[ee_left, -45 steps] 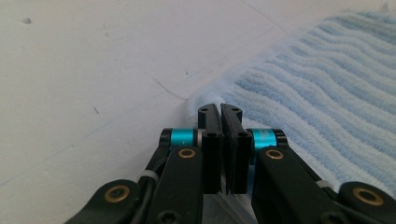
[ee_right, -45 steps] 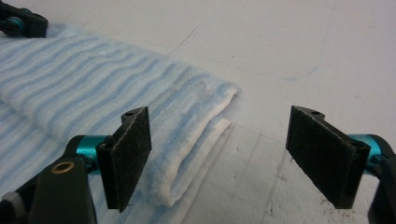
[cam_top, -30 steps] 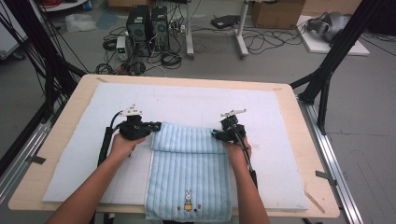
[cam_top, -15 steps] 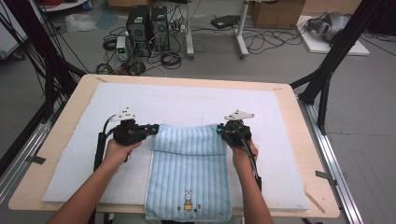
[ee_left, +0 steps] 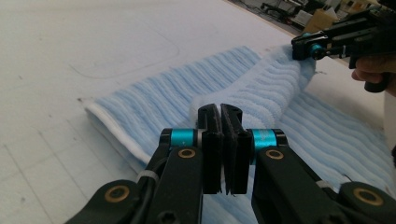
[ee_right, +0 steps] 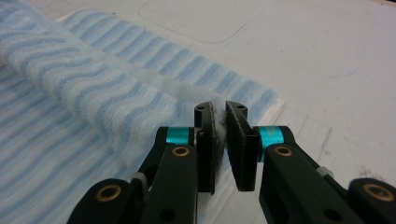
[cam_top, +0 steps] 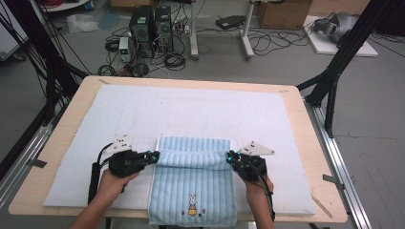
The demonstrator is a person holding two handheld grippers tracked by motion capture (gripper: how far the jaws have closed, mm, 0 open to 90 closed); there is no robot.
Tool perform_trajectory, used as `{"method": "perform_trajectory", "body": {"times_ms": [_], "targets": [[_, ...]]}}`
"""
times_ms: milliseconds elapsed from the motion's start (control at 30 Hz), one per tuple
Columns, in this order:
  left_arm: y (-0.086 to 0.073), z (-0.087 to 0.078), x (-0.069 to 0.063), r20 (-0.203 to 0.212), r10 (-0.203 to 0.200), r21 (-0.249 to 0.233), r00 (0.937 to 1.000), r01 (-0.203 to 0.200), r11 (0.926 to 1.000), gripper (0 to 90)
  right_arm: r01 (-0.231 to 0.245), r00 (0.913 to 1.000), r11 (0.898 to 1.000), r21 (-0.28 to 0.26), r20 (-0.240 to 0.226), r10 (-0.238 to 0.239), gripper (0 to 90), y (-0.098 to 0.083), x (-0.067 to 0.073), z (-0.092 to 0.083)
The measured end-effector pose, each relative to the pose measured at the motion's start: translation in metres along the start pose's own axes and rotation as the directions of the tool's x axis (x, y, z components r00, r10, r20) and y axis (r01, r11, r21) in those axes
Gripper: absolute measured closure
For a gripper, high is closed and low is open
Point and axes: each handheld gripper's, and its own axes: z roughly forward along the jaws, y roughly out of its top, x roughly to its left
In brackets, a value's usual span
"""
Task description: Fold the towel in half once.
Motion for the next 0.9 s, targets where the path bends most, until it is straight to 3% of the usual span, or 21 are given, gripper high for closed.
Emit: {"method": "perform_trajectory", "body": {"times_ms": [300,367,467,567,667,767,900], "targets": [[-0.018,-0.005,-0.023,0.036,0.040,0.057,0.9985,-0.042,0.9975,83.2,0.015,0.9999,1.000,0.014,-0.008,-0.015,82.2,-0.021,0.011,-0.027],[-0.018,-0.005,-0.020,0.017,0.006,0.052,0.9998,-0.006,0.9986,68.5,0.021,0.9995,1.000,0.015,-0.023,-0.021,77.8,-0.025,0.012,-0.031],[-0.013,-0.010,-0.009,-0.028,-0.035,0.031,0.9990,0.036,0.9989,52.9,-0.014,0.9995,1.000,-0.009,-0.029,0.014,65.1,-0.025,0.011,-0.039],[-0.007,-0.012,0.004,-0.065,-0.066,0.008,0.9957,0.066,0.9978,50.9,-0.057,0.9984,0.997,-0.056,-0.010,0.056,60.6,-0.018,0.003,-0.041],[0.000,-0.013,0.016,-0.087,-0.086,-0.015,0.9925,0.085,0.9963,50.7,-0.056,0.9983,0.998,-0.039,0.013,0.056,62.9,-0.010,-0.005,-0.027],[0.005,-0.012,0.025,-0.107,-0.105,-0.027,0.9887,0.103,0.9943,50.7,-0.040,0.9991,0.998,0.045,0.013,0.039,65.9,-0.008,-0.007,-0.001],[0.009,-0.012,0.035,-0.130,-0.112,-0.027,0.9852,0.110,0.9936,50.8,0.026,0.9984,0.990,0.136,-0.052,-0.019,66.8,-0.012,0.001,0.019]]}}
